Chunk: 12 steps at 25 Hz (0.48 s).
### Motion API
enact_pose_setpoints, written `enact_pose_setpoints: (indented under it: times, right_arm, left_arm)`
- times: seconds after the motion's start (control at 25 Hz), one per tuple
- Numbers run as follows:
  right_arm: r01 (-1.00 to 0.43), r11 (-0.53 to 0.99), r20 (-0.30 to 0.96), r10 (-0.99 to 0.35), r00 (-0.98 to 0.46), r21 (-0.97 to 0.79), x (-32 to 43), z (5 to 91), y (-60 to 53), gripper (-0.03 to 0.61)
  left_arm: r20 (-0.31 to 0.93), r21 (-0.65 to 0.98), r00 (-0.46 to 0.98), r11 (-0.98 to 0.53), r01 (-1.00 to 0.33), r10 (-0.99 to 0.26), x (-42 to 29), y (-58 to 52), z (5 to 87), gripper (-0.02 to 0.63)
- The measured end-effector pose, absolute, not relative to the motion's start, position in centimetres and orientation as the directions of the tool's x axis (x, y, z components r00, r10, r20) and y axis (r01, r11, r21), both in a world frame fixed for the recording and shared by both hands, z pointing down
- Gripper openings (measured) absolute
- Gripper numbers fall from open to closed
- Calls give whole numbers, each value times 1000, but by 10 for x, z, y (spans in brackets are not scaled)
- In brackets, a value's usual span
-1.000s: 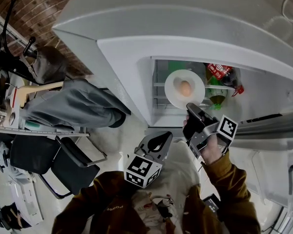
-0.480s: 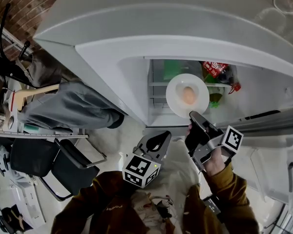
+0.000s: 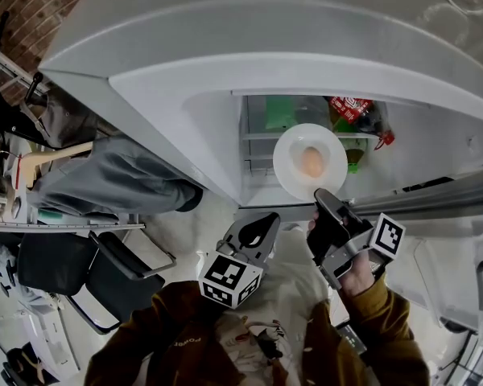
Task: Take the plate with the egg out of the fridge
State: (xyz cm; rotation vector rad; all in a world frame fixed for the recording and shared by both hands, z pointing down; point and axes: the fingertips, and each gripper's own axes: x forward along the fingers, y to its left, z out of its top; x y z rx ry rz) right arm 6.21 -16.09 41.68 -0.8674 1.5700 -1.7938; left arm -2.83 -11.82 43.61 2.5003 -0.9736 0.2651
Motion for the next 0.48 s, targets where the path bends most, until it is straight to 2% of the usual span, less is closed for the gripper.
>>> enact_pose_setpoints:
  times: [0.48]
  right_arm:
    - [8,-120,86,-760,-644,-993,57,417,-150,20]
  left_arm:
    - [317,319,725,-651,-689,-611,-33,-127,432,7]
